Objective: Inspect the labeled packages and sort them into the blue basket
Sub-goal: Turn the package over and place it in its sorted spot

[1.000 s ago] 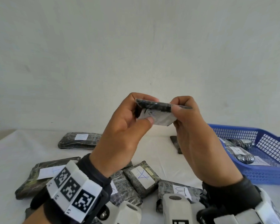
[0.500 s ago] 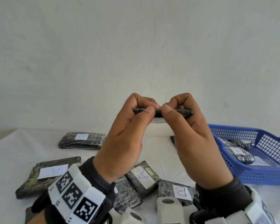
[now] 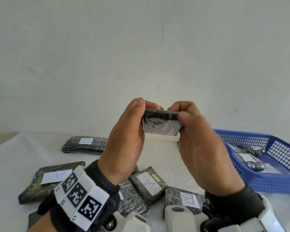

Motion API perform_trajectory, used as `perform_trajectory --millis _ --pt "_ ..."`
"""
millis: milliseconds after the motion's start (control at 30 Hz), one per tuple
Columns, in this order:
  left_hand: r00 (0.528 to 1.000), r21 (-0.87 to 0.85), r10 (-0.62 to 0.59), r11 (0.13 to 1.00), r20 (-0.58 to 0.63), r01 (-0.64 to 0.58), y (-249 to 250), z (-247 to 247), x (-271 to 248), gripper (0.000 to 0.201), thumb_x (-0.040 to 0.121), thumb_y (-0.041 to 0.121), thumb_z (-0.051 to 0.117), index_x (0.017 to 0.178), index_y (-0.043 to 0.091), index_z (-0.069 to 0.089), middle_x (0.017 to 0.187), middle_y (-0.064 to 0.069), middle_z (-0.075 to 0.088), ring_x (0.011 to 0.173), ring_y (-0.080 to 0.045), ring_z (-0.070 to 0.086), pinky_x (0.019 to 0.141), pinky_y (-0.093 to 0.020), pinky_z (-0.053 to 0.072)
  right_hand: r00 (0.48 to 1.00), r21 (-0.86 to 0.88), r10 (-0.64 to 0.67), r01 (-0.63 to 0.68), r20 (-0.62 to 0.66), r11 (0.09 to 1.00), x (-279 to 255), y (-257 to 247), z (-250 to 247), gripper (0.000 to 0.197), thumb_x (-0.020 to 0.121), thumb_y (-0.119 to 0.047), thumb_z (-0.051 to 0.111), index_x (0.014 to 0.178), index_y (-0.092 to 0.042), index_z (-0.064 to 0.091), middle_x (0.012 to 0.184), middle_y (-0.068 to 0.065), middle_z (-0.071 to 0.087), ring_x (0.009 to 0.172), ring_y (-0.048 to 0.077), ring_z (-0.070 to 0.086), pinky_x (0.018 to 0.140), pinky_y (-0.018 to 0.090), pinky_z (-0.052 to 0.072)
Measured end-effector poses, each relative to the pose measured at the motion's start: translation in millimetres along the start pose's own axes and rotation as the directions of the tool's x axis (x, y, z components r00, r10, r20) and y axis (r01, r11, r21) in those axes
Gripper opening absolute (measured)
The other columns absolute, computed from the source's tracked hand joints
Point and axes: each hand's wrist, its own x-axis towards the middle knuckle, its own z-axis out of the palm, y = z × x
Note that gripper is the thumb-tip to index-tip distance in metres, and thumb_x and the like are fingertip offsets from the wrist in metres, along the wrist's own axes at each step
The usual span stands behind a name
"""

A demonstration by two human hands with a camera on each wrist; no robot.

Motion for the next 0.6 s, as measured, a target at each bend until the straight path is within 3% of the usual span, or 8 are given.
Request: perform_trajectory --millis 67,100,133,200,267,367,500,600 --pt "0.999 0.044 -0.026 0.999 -0.023 0.027 1.4 -2.4 2.4 0.041 0.103 0.045 0.038 0.1 0.025 0.074 0.109 -0.005 0.071 0.108 -0.019 0.066 0.102 -0.041 0.047 0.998 -0.232 -0.019 0.031 0.052 0.972 -2.7 -3.5 -1.6 0.013 0.095 -0.023 0.058 0.103 -0.032 0.063 0.087 0.004 0.065 0.078 0.037 0.055 0.074 0.047 0.045" --pt "0.999 0.079 -0.045 0.996 -0.026 0.047 2.5 -4.4 3.4 0.042 0.104 0.05 0.039 0.103 0.028 0.075 0.112 -0.003 0.072 0.112 -0.018 0.067 0.105 -0.042 0.047 0.995 -0.327 -0.055 0.078 0.077 0.942 -5.7 -5.2 -3.3 0.013 0.1 -0.02 0.059 0.109 -0.028 0.063 0.089 0.001 0.068 0.08 0.035 0.06 0.075 0.048 0.049" --pt "0.997 0.123 -0.072 0.99 -0.023 0.074 3.0 -7.2 4.4 0.041 0.102 0.055 0.041 0.104 0.035 0.076 0.116 0.002 0.073 0.117 -0.017 0.066 0.11 -0.043 0.046 0.991 -0.388 -0.108 0.132 0.083 0.912 -7.8 -6.3 -5.9 0.014 0.104 -0.015 0.06 0.111 -0.026 0.066 0.091 -0.006 0.071 0.079 0.02 0.066 0.077 0.037 0.053" --pt "0.989 0.224 -0.145 0.964 -0.012 0.144 5.0 -12.6 5.3 0.034 0.097 0.061 0.045 0.105 0.046 0.074 0.128 0.007 0.071 0.129 -0.015 0.062 0.116 -0.044 0.044 0.982 -0.47 -0.178 0.183 0.056 0.863 -8.7 -9.4 -11.9 0.026 0.101 -0.007 0.065 0.108 -0.031 0.073 0.094 -0.017 0.074 0.08 -0.001 0.067 0.073 0.012 0.048" --pt "0.968 0.257 -0.252 0.935 -0.001 0.244 6.5 -16.1 6.9 0.031 0.105 0.05 0.048 0.115 0.034 0.073 0.137 -0.006 0.066 0.127 -0.019 0.064 0.115 -0.043 0.047 0.967 -0.606 -0.248 0.229 0.054 0.762 -6.6 -8.5 -16.0 0.033 0.095 -0.005 0.071 0.111 -0.034 0.077 0.104 -0.02 0.075 0.095 -0.005 0.067 0.081 0.007 0.047" --pt "0.938 0.111 -0.348 0.932 -0.008 0.346 9.6 -15.6 9.1 0.034 0.109 0.026 0.047 0.111 0.004 0.073 0.113 -0.018 0.077 0.101 -0.024 0.076 0.093 -0.036 0.062 0.959 -0.716 -0.279 0.232 0.055 0.659 -6.6 -0.9 -19.5 0.042 0.09 -0.007 0.078 0.12 -0.037 0.077 0.123 -0.019 0.07 0.123 0.004 0.061 0.101 0.014 0.046" --pt "0.958 0.094 -0.282 0.954 -0.047 0.285 13.1 -18.1 10.5 0.026 0.107 0.013 0.05 0.112 0.005 0.075 0.098 -0.01 0.08 0.089 -0.019 0.077 0.075 -0.028 0.063 0.998 -0.806 -0.031 0.063 0.056 0.588 -7.1 -6.9 -23.4 0.07 0.08 -0.044 0.082 0.145 -0.046 0.055 0.152 -0.021 0.044 0.138 -0.003 0.044 0.111 0.021 0.042" --pt "0.958 0.13 -0.282 0.949 -0.053 0.287 14.3 -21.5 11.4 0.027 0.106 0.017 0.052 0.119 0.009 0.074 0.1 -0.007 0.08 0.09 -0.018 0.076 0.072 -0.03 0.063 0.987 -0.829 0.156 -0.051 0.045 0.557 -9.5 -15.0 -24.3 0.105 0.063 -0.075 0.072 0.156 -0.054 0.028 0.153 -0.034 0.027 0.126 -0.027 0.03 0.103 0.006 0.027"
